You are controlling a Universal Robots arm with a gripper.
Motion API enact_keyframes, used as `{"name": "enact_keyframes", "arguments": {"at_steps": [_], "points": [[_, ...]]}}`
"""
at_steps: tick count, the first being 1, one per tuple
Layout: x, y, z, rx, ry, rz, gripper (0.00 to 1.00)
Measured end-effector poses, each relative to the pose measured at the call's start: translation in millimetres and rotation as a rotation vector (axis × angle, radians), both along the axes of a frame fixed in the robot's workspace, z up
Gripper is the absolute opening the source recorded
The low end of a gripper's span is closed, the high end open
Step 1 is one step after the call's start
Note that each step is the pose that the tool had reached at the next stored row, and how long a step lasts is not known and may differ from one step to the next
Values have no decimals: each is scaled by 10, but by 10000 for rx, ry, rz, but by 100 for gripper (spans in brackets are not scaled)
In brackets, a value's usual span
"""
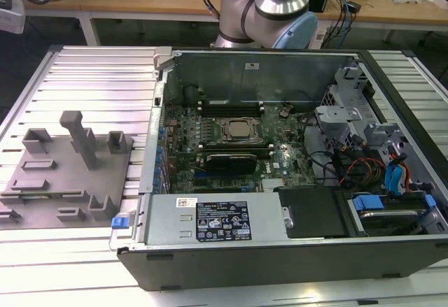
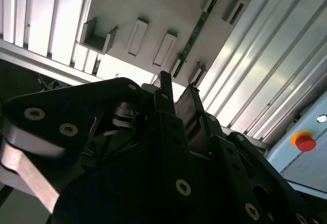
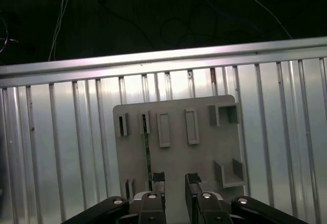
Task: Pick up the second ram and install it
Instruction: 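Pick up the second ram and move it above second insertion slot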
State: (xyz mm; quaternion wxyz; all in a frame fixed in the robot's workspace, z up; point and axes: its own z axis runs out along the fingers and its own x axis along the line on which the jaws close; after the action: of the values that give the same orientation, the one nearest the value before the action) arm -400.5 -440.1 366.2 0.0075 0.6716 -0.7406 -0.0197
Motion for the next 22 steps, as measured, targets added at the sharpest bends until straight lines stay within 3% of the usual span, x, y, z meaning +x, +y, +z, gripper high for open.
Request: {"name": "enact_keyframes", "arguments": {"at_steps": [16, 18, 22], "points": [[0, 0, -171, 1, -1, 0, 30], [0, 0, -294, 0, 0, 0, 30], [0, 0, -325, 0, 0, 0, 30]]}}
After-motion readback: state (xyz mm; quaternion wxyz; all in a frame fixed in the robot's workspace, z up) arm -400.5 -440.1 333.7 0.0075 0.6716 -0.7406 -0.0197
